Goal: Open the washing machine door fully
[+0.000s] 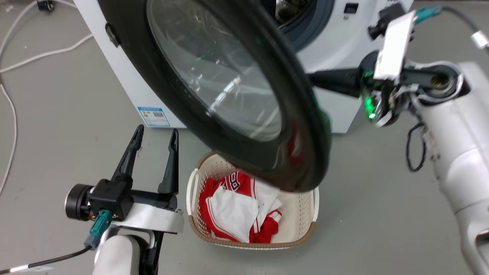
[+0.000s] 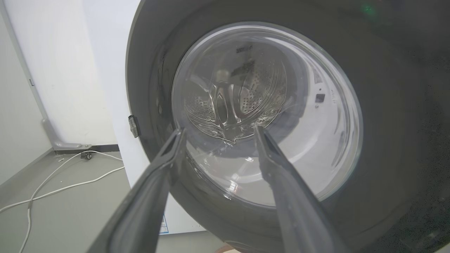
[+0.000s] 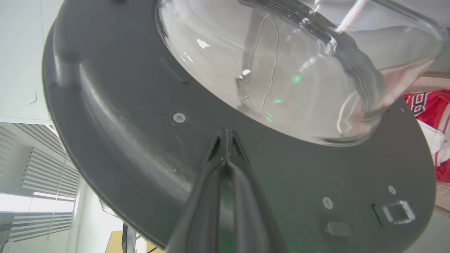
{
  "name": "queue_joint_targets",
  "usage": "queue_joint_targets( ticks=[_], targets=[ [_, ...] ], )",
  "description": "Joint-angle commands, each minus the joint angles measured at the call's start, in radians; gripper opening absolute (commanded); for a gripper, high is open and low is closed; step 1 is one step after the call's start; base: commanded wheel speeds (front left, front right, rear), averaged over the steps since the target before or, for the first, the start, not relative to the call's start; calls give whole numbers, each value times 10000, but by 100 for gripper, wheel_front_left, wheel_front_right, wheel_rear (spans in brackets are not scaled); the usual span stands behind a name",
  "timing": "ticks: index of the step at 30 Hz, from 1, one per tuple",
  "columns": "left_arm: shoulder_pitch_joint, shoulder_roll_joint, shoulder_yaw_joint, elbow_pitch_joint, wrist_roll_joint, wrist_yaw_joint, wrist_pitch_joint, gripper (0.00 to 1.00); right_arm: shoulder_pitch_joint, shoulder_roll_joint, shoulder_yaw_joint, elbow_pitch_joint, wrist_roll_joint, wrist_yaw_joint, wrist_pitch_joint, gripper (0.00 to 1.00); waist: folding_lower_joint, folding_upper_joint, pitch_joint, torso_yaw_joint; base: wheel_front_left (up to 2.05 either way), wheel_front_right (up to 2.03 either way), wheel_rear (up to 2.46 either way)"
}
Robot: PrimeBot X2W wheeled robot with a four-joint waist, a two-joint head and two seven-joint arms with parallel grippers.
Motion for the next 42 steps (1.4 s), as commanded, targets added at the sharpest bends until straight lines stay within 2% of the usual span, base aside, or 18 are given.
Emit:
queue_joint_targets(
  ticks=[1,15,29,30,31,37,42],
  targets=[
    [127,-5,11,27,25,0,-27,100,323,158,53,-169,88,0,-6,0,1,0,-287,-4,0,0,0],
    [714,-13,94,136,22,64,-27,100,2768,1019,638,-2499,184,0,-564,0,1,0,-971,181,0,0,0],
    [777,-16,72,43,-75,134,-27,100,3804,1345,1240,-3686,472,0,-1408,0,1,0,-909,277,0,0,0],
    [774,-16,69,37,-87,149,-27,100,3851,1347,1181,-3737,464,0,-1658,0,1,0,-900,269,0,0,0],
    [764,-15,63,36,-102,161,-27,100,4121,1348,843,-3719,494,0,-2682,0,1,0,-886,240,0,0,0],
    [834,-15,75,66,-172,232,-27,100,4587,1376,-198,-3344,492,0,-5456,0,1,0,-933,115,0,0,0],
    [894,-14,111,103,-166,227,-27,100,5134,1356,-846,-3295,549,0,-6818,0,1,0,-1004,23,0,0,0]
  ],
)
